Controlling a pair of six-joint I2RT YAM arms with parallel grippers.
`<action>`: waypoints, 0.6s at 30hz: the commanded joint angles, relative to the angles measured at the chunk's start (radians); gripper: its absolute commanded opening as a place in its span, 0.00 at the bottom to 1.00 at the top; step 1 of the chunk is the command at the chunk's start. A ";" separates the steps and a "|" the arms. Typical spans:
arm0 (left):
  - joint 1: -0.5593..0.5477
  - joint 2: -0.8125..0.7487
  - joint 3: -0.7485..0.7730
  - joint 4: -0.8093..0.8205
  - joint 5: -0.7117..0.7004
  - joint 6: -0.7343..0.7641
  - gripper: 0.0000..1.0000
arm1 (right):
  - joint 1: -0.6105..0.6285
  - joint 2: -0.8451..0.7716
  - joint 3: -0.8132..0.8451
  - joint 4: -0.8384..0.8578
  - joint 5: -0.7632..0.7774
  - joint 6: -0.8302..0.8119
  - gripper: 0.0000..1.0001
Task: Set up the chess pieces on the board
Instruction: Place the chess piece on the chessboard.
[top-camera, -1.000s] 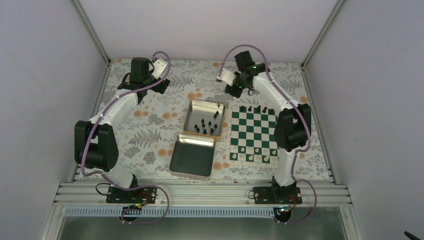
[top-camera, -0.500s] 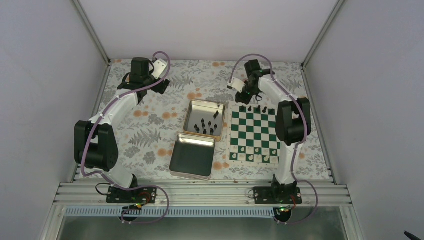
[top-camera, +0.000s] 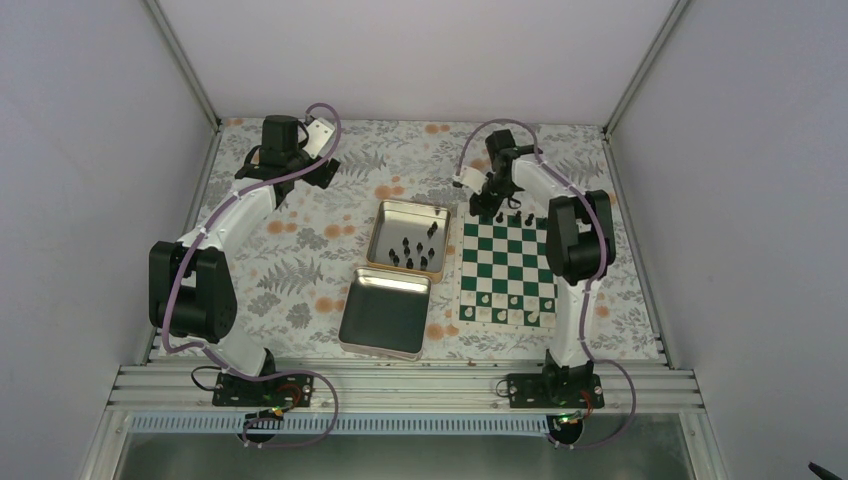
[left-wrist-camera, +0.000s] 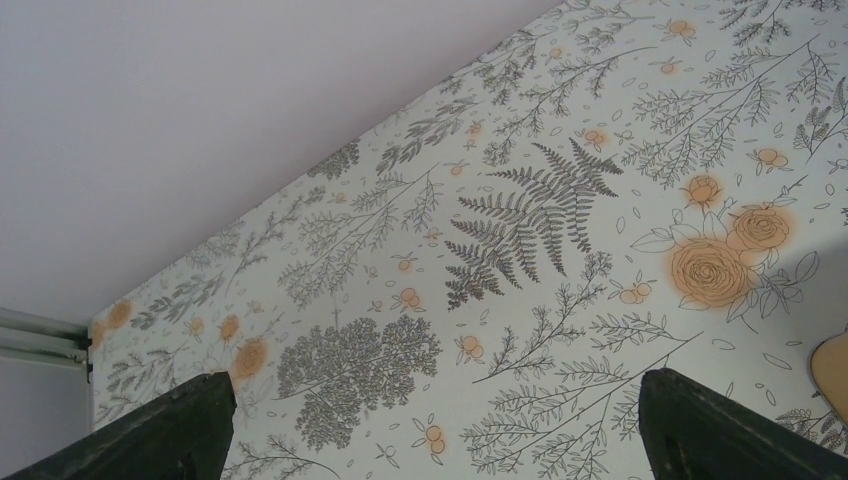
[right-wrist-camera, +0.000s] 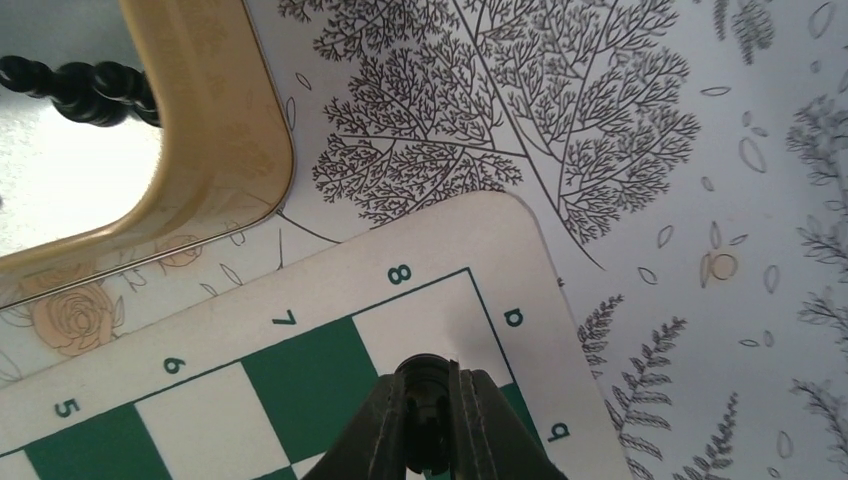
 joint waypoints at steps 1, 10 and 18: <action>0.003 0.014 0.016 0.005 0.002 0.006 1.00 | 0.012 0.038 0.004 0.014 -0.021 -0.014 0.09; 0.003 0.016 0.013 0.008 0.002 0.007 1.00 | 0.015 0.074 0.033 0.011 -0.028 -0.016 0.09; 0.002 0.019 0.013 0.007 0.002 0.009 1.00 | 0.018 0.090 0.055 0.001 -0.015 -0.017 0.11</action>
